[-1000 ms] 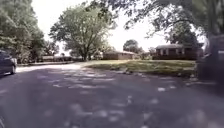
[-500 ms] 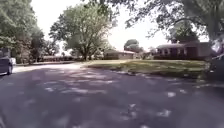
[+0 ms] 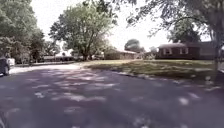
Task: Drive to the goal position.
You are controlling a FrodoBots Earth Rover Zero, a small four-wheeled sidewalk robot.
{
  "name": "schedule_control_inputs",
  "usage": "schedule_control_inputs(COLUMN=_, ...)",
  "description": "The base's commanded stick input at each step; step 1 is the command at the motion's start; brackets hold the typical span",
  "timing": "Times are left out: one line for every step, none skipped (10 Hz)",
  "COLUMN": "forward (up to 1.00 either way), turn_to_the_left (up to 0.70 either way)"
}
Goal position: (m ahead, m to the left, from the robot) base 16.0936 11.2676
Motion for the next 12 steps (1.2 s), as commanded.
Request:
schedule_control_inputs(forward=0.69, turn_to_the_left=0.34)
schedule_control_inputs(forward=0.69, turn_to_the_left=0.34)
schedule_control_inputs(forward=0.69, turn_to_the_left=0.34)
schedule_control_inputs(forward=0.69, turn_to_the_left=0.34)
schedule_control_inputs(forward=0.69, turn_to_the_left=0.29)
schedule_control_inputs(forward=0.69, turn_to_the_left=0.14)
schedule_control_inputs(forward=0.69, turn_to_the_left=0.03)
schedule_control_inputs(forward=0.69, turn_to_the_left=0.03)
schedule_control_inputs(forward=0.69, turn_to_the_left=0.03)
schedule_control_inputs(forward=0.69, turn_to_the_left=0.03)
schedule_control_inputs(forward=0.69, turn_to_the_left=0.03)
schedule_control_inputs(forward=0.69, turn_to_the_left=0.03)
